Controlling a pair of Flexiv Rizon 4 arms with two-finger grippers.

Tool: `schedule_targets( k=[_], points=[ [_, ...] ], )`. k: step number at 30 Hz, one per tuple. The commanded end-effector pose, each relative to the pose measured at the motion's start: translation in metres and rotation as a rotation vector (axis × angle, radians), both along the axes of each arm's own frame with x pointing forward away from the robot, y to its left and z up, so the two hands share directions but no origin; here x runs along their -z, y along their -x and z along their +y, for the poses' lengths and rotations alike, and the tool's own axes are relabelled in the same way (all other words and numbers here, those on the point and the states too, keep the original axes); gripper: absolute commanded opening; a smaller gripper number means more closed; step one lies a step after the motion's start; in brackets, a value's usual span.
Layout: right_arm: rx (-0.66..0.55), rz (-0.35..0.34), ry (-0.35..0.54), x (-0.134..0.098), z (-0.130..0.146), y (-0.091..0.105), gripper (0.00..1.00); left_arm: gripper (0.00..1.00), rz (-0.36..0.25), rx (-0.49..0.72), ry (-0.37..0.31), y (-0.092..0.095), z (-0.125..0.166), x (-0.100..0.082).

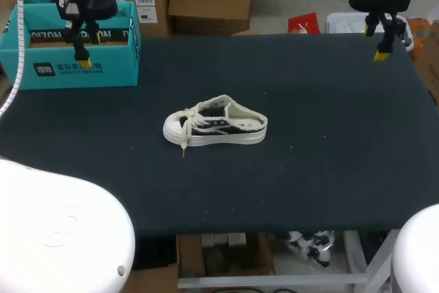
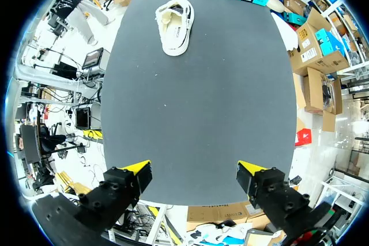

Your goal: Open the shoe tongue, take the insole out of the shoe, put the insole back into the shoe, and pack the shoe into the shoebox

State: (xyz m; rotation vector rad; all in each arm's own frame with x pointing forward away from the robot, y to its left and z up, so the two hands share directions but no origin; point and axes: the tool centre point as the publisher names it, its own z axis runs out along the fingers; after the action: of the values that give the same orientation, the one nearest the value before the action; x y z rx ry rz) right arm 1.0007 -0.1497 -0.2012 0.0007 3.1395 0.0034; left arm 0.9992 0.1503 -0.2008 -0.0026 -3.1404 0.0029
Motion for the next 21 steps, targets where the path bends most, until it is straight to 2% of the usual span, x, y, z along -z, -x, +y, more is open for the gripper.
schedule_targets(
  k=[1,18,21],
  points=[
    [0.0,0.001,0.001,0.0,0.0,0.0,1.0,1.0,0.001,-0.001,-0.001,0.0,0.0,0.0],
    [0.0,0.001,0.001,0.0,0.0,0.0,1.0,1.0,-0.001,-0.003,-0.002,-0.001,-0.003,0.0],
    [0.023,-0.004,-0.086,0.008,0.007,0.005,1.0,1.0,-0.025,-0.079,0.014,0.001,-0.012,0.002]
  ],
)
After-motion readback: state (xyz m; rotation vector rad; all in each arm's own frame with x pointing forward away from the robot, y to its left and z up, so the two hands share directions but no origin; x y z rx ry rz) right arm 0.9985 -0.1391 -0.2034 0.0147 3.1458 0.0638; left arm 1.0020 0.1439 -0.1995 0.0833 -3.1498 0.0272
